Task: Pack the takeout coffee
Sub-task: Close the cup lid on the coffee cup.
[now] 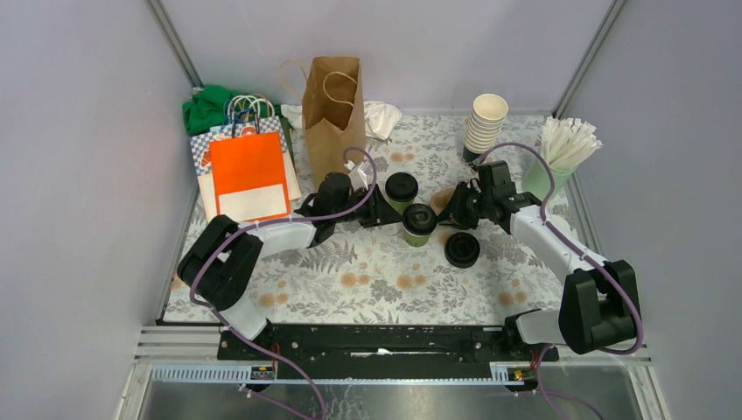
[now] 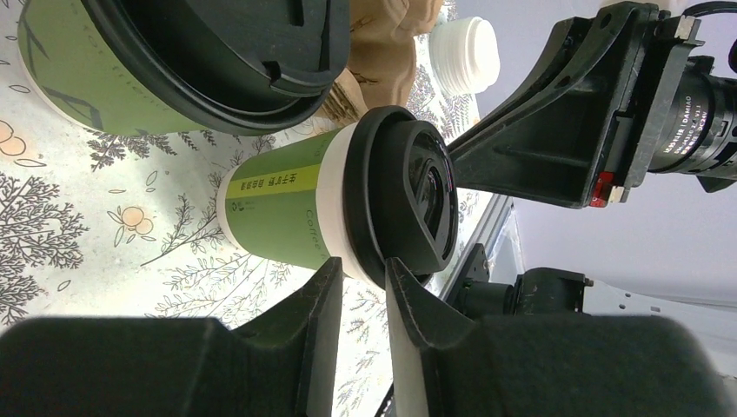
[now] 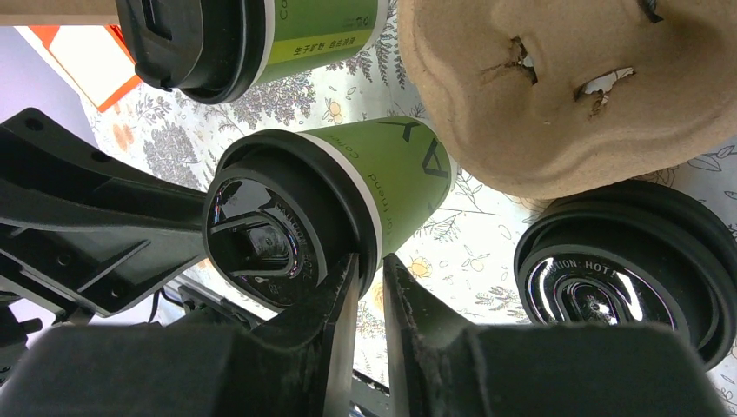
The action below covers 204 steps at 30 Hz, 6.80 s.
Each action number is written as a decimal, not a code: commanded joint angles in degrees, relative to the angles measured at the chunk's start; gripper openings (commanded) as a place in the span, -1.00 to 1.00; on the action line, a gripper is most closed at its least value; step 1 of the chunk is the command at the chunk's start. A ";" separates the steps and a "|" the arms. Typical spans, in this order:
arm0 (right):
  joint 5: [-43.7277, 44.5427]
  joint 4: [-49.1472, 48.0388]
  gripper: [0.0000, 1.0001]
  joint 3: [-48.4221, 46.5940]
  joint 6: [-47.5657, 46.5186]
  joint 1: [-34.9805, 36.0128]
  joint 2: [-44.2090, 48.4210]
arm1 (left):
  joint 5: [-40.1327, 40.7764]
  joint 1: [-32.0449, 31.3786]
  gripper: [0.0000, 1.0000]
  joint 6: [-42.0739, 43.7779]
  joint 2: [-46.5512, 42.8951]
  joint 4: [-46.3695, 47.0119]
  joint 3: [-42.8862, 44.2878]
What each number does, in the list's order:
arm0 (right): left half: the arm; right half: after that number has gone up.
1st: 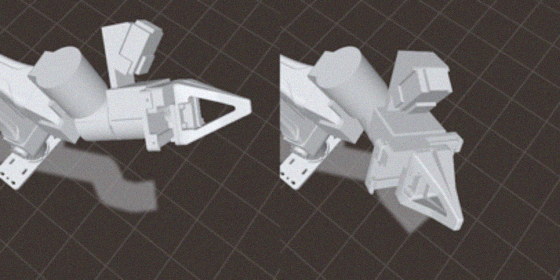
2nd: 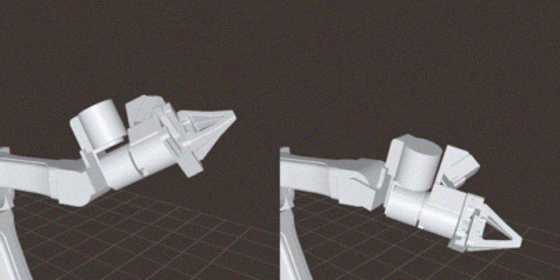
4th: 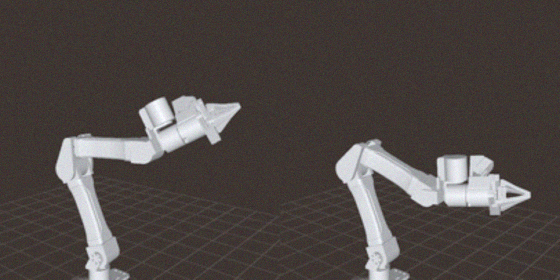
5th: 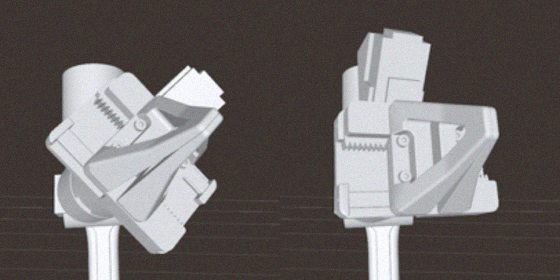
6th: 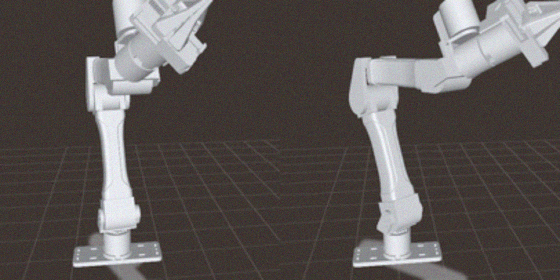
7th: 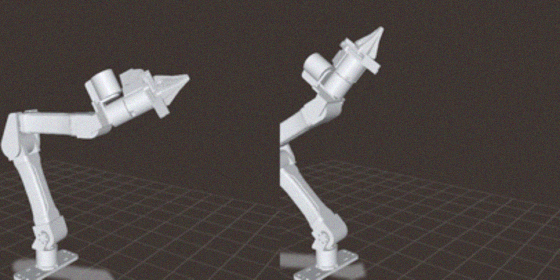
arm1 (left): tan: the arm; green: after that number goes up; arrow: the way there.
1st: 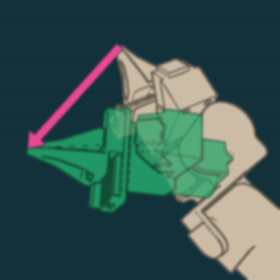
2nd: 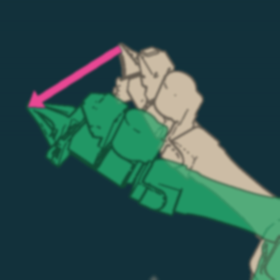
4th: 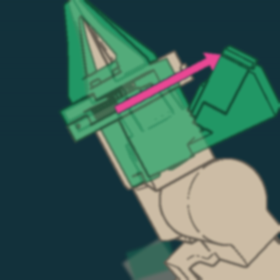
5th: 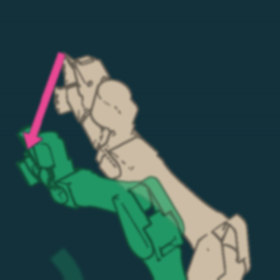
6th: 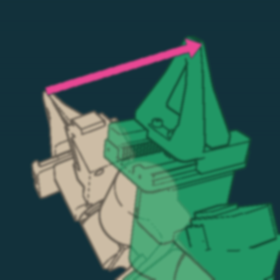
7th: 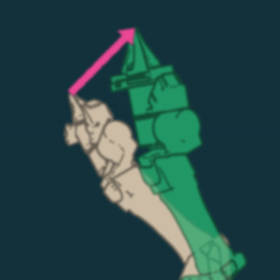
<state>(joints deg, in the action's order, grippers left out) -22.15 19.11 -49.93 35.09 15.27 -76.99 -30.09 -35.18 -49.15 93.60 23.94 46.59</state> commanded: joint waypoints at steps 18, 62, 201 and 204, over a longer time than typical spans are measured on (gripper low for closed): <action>-2.04 -1.05 -0.55 -1.88 -0.06 -0.24 -0.88 | -1.50 0.29 -0.40 -0.84 4.06 3.78 5.04; -1.40 -0.49 -0.53 -0.97 -1.15 -0.24 -4.37 | 2.90 -1.65 -0.86 6.86 11.23 -6.89 4.70; 2.41 2.44 -0.57 -3.67 -2.46 -0.24 -7.32 | 34.63 -19.57 -0.63 19.04 12.01 -19.68 4.88; 3.26 2.98 -0.59 -4.50 -2.36 -0.24 -6.61 | 32.59 -18.94 -0.60 19.68 11.32 -23.50 9.65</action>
<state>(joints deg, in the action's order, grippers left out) -22.98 20.49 -53.63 34.85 14.13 -81.65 14.68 -50.41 -32.29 100.95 27.99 54.37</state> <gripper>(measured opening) 0.214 0.193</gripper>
